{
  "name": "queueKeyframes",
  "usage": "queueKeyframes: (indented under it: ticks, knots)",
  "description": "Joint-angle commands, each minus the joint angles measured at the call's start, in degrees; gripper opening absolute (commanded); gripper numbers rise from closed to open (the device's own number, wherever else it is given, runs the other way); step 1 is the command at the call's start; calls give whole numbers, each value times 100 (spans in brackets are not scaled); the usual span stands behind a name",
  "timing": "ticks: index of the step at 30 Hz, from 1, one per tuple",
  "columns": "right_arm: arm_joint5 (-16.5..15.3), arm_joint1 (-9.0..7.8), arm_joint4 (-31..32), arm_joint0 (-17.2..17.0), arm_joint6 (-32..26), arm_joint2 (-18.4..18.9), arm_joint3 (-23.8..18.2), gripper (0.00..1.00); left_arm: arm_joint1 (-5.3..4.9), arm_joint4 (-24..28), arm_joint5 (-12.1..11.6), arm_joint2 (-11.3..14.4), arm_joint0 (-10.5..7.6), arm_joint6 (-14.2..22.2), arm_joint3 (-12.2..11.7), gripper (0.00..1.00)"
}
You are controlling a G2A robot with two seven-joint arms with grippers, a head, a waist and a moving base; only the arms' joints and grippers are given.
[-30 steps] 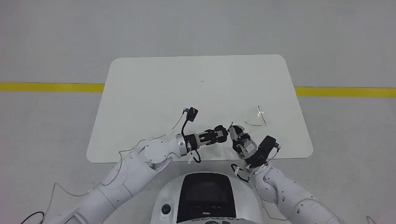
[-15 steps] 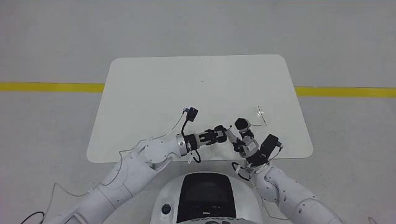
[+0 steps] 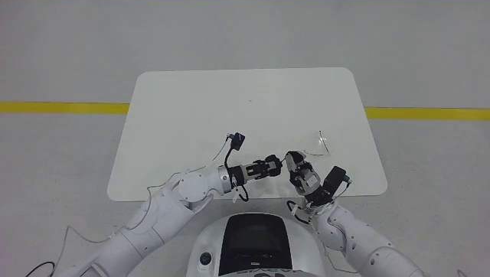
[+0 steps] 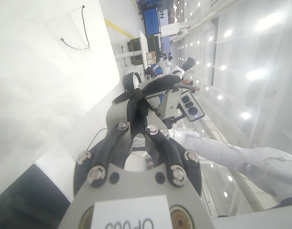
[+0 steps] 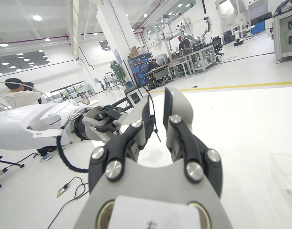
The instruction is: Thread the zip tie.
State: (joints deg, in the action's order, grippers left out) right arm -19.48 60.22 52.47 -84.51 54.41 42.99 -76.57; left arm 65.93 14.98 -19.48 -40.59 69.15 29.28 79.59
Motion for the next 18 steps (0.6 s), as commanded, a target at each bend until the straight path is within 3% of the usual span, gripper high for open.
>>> queueKeyframes:
  ticks: [1,17,18]
  knots:
    - [0,0,-6,-4,-1,4,2,0,0,0,0,0,0,0,0,0]
    - [0,17,-69,33,24,-116,159,0,0,0,0,0,0,0,0,0]
    - [0,16,-79,34,38,-123,159,33,0,0,0,0,0,0,0,0]
